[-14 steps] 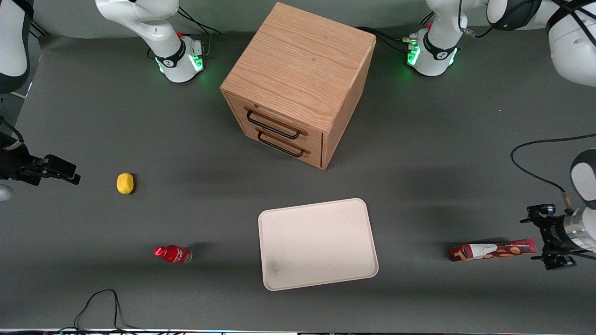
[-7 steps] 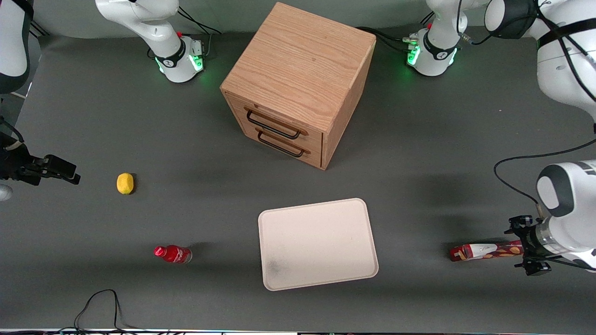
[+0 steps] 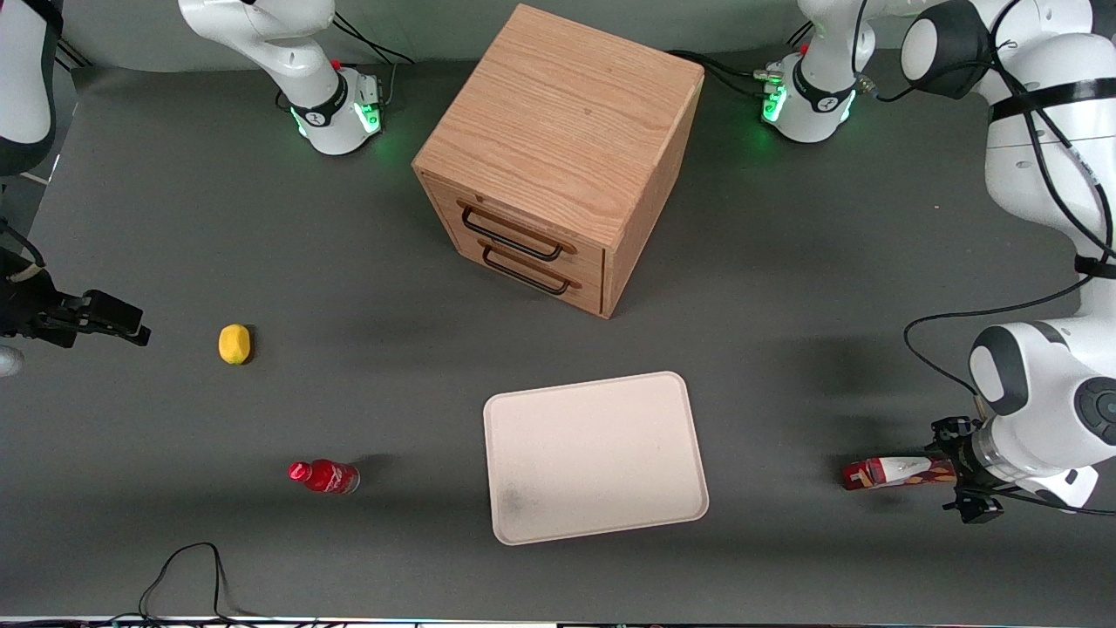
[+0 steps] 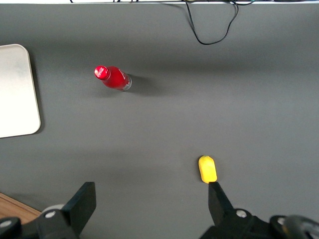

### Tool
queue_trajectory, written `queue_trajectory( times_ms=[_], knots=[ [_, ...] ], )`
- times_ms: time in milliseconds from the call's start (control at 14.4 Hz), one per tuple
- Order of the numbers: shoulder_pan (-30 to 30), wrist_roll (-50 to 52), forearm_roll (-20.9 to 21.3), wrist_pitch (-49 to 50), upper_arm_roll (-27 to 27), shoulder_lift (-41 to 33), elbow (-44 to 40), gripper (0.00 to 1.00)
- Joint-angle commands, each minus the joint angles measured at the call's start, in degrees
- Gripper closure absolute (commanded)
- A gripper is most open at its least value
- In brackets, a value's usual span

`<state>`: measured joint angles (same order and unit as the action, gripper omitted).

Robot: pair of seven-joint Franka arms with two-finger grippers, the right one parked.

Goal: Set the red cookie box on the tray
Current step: 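Close the left gripper on the end of the shortbread box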

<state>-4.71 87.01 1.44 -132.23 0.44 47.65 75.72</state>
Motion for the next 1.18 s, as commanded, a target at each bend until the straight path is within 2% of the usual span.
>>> queue_trajectory(
  times_ms=[0, 69, 139, 277, 347, 416, 832, 1109],
  knots=[
    [0.4, 0.7, 1.1, -1.0, 0.2, -0.7, 1.4, 0.00],
    [0.4, 0.6, 1.2, -1.0, 0.2, -0.7, 1.4, 0.00],
    [0.4, 0.4, 1.7, -0.9, 0.2, -0.7, 1.5, 0.13],
    [0.4, 0.4, 1.8, -0.7, 0.2, -0.8, 1.6, 0.76],
    [0.4, 0.5, 1.8, -0.6, 0.1, -0.9, 1.5, 0.95],
    [0.4, 0.4, 1.8, -0.3, 0.2, -0.9, 1.5, 1.00],
    [0.5, 0.1, 2.2, 0.1, 0.1, -1.6, 1.4, 1.00],
    [0.5, -2.8, 2.2, 7.8, 0.0, -5.4, -0.3, 1.00]
  ],
)
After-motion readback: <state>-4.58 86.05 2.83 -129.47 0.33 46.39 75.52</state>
